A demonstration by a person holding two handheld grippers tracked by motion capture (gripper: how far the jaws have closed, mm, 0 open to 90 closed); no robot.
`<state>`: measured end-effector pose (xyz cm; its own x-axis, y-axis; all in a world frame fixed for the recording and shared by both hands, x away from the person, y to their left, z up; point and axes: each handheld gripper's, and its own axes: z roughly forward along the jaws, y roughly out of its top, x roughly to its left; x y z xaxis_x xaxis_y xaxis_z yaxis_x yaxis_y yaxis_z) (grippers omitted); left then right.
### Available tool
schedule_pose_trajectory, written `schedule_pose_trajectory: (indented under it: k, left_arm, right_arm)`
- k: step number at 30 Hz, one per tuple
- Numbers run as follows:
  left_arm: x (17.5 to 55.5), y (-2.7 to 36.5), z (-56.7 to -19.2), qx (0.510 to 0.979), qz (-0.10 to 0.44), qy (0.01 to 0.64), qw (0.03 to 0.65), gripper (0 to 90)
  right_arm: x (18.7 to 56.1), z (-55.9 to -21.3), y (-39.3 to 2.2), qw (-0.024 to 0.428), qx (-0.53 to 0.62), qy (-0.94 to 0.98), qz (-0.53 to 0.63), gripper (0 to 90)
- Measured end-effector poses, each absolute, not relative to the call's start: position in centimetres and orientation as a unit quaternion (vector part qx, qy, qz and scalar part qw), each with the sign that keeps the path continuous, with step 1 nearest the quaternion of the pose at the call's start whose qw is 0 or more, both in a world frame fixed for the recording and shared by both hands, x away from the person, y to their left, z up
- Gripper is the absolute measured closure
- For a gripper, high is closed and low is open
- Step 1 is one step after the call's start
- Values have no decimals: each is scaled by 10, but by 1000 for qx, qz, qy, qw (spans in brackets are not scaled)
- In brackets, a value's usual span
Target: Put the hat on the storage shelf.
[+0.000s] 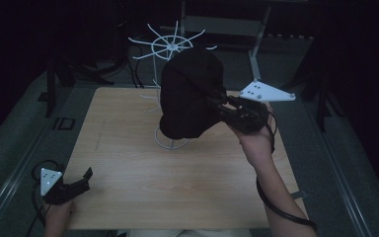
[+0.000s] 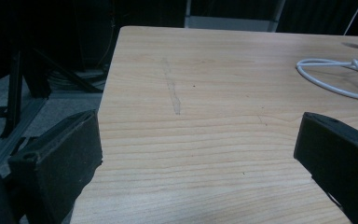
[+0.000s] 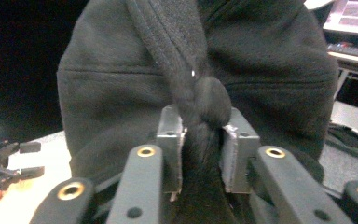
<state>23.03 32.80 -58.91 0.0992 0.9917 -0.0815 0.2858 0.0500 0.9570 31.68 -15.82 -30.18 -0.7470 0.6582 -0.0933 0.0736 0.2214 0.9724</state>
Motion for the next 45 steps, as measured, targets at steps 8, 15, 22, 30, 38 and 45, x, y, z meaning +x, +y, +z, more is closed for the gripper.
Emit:
schedule_pose_trajectory:
  k: [8,15,22,30,38,45]
  left_arm:
    - [230,328,-589,576,378,554,467,15]
    - [230,328,-589,576,378,554,466,14]
    - [230,328,-589,576,379,555,467,14]
    - [230,328,-589,576,379,555,466,14]
    - [230,328,-589,575,380,555,466,14]
    - [230,328,-589,575,380,554,466,14]
  right_arm:
    - [317,-312,-160,241,249,732,587,514]
    - [312,-321,-172,243,254,725,592,378]
    - [316,-339,-192,249,270,721,588,257]
    - [325,-367,-216,237,300,729,568,155]
    - [331,-400,-228,271,314,743,526,140]
    - [341,-449,-243,278,335,756,489,140]
